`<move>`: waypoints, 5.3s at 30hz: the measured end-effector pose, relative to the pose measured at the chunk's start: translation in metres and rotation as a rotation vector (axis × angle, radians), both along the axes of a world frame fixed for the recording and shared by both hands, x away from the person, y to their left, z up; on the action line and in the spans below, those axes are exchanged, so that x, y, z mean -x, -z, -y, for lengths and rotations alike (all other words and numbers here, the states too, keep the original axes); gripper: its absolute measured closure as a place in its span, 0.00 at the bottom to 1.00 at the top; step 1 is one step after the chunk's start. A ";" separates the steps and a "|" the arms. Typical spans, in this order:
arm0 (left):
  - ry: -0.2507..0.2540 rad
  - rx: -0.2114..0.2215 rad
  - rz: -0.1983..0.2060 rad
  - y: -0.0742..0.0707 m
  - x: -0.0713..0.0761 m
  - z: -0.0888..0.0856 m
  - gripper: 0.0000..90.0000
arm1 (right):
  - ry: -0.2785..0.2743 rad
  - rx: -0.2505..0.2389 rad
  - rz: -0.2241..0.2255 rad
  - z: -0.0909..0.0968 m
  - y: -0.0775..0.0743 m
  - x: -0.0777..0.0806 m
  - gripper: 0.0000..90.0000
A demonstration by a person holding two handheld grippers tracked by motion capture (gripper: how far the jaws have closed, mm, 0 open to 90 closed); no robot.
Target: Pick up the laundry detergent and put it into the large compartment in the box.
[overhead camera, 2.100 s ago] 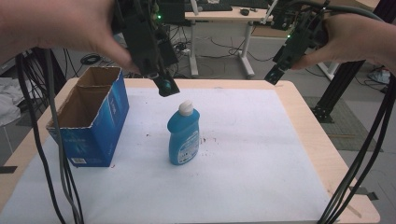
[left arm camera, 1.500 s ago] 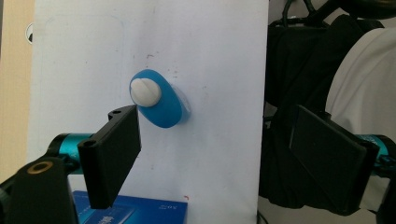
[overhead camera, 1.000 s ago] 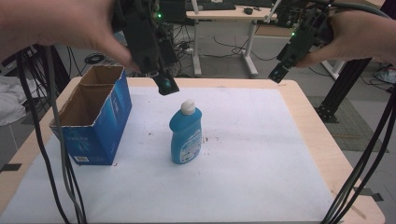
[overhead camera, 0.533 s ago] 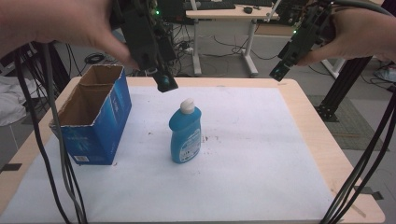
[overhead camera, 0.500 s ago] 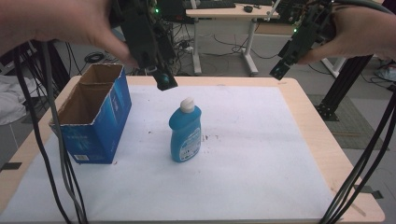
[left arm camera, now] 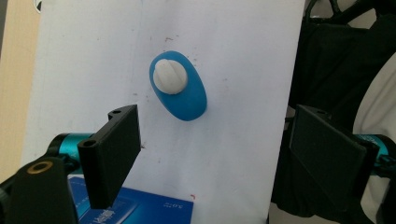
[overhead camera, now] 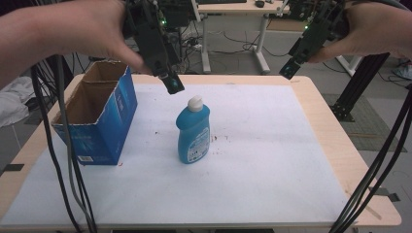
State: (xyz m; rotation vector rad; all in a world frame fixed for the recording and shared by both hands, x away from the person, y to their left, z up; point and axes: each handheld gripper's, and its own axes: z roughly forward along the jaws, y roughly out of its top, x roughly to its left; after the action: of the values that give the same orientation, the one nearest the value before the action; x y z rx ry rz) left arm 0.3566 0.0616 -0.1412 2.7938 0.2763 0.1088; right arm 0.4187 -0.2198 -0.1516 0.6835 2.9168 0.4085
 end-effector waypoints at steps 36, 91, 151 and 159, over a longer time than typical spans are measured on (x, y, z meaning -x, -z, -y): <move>-0.067 -0.069 -0.022 0.110 -0.041 0.033 0.18 | -0.011 -0.011 -0.015 0.002 0.014 0.000 0.14; -0.122 -0.152 -0.053 0.154 -0.055 0.047 0.19 | -0.009 -0.022 -0.019 0.007 0.021 0.001 0.14; -0.127 -0.143 -0.109 0.144 -0.054 0.045 0.38 | 0.017 -0.030 -0.028 0.015 0.023 -0.003 0.14; -0.068 -0.142 -0.099 0.129 -0.046 0.040 0.39 | 0.013 -0.029 -0.032 0.013 0.023 -0.006 0.14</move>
State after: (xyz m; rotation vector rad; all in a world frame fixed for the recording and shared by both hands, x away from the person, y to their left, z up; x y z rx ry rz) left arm 0.4030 0.0216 -0.2703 2.9358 0.4026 0.0054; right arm 0.4244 -0.2330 -0.1751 0.7199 2.9404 0.4426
